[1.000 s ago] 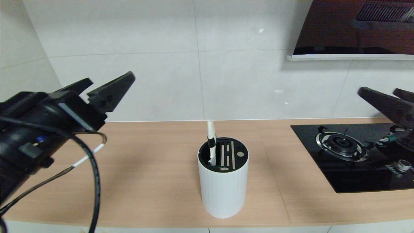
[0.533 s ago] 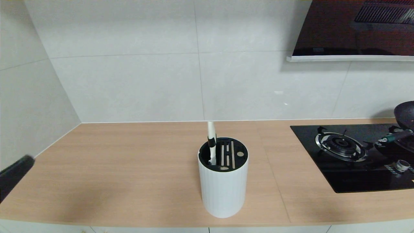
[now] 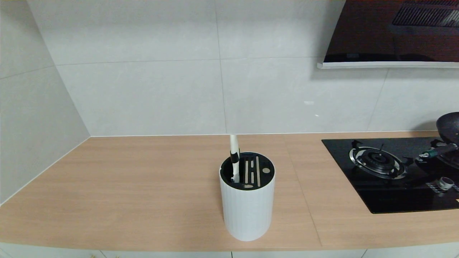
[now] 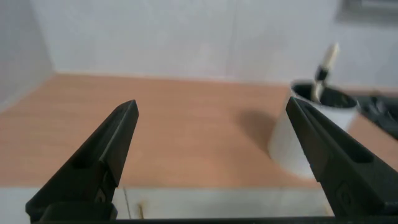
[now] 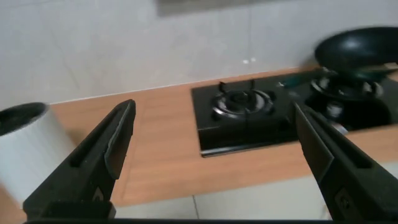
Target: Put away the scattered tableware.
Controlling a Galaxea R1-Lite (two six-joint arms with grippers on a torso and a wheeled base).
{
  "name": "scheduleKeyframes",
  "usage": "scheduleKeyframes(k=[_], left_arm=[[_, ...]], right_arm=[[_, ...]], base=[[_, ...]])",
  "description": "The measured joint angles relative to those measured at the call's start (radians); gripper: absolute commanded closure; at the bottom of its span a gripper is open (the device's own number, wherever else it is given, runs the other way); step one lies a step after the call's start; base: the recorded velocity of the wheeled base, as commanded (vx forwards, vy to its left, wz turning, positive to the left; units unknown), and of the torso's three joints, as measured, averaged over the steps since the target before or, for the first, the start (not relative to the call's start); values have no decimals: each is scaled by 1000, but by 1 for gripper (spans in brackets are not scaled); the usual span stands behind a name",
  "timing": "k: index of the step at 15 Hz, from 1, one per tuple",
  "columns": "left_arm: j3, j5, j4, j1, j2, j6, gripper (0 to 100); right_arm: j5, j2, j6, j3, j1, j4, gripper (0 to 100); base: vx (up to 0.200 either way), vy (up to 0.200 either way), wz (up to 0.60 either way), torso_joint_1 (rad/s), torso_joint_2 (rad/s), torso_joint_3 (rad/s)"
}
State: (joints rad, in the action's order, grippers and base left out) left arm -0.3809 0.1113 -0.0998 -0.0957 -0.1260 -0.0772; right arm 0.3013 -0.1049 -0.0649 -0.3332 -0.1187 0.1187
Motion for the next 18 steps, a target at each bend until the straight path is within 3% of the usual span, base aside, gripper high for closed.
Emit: scheduleKeyframes(k=[2,4,7,9,11,15,18], left_arm=[[27,-13,3,90,35,46,0],[83,-9,5,121,55,67,0],[199,-39,6,111,94,95,0],[287,-63,43,103,114,119,0],[351,-126,98,99,123,136,0],[379,-133,98,98,127,138,0],[380,-133,99,98,128,134,0]], right_arm=[[-39,35,4,37,73,3,0],[-81,75,8,114,108,-34,0],[-121,96,31,274,123,-176,0],[-181,101,40,319,126,-163,0],[-219,103,44,327,125,-161,0],[-318,103,68,331,124,-119,0],[-326,103,69,331,125,-119,0]], base=[[0,0,0,0,0,0],[0,0,0,0,0,0],[0,0,0,0,0,0],[0,0,0,0,0,0],[0,0,0,0,0,0],[0,0,0,0,0,0],[0,0,0,0,0,0]])
